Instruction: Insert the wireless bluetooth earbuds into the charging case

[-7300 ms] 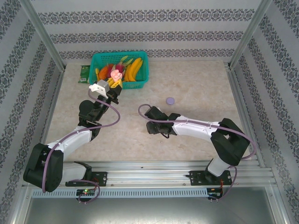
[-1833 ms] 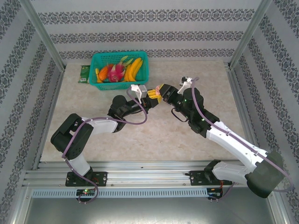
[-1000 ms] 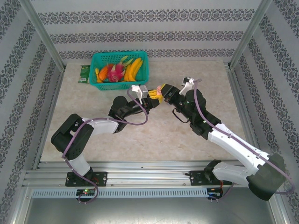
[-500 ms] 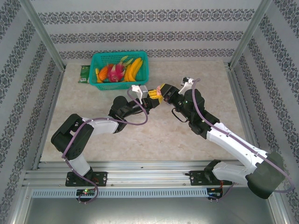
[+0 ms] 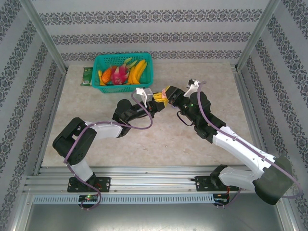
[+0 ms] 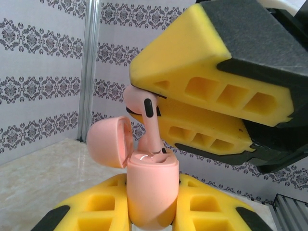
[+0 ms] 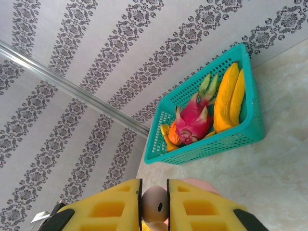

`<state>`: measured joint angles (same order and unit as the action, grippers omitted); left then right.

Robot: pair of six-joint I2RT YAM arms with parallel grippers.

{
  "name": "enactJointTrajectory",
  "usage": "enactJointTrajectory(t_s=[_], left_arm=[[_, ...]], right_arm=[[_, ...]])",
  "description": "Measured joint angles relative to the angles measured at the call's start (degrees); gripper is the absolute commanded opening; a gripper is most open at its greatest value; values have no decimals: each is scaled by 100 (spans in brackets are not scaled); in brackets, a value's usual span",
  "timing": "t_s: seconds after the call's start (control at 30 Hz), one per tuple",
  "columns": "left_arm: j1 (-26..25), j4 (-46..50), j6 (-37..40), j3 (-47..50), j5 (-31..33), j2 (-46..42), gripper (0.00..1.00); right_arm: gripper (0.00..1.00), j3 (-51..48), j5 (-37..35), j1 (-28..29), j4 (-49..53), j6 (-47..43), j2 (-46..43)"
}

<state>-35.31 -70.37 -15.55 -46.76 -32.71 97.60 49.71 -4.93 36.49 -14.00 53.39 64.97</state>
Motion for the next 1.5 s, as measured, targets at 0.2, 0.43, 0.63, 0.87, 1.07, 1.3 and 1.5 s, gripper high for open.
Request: enactJointTrajectory(t_s=[0.2,0.43,0.63,0.87,1.07,1.3,1.5], left_arm=[[-37,2,-33,2,118,-7,0],[-74,-2,-83,2,254,-20,0],[-76,-2,-90,2,302,-46,0],[-103,0,-101,2,297,-46,0],[-103,2,-101,2,367,-46,0],[-103,7,-101,2,452,-46,0],[-103,9,-107,2,518,-9,0]], right_arm=[[17,-131,-24,0,-197,-107,-13],[17,-376,-114,0,-328,-125,-184],[18,-426,-164,0,-339,-127,-232],[18,-420,-162,-2,-341,-138,-216],[22,-313,-142,-2,-339,-214,-92],[28,-229,-94,-2,-339,-258,-13],[35,-175,-52,-2,-334,-256,50]])
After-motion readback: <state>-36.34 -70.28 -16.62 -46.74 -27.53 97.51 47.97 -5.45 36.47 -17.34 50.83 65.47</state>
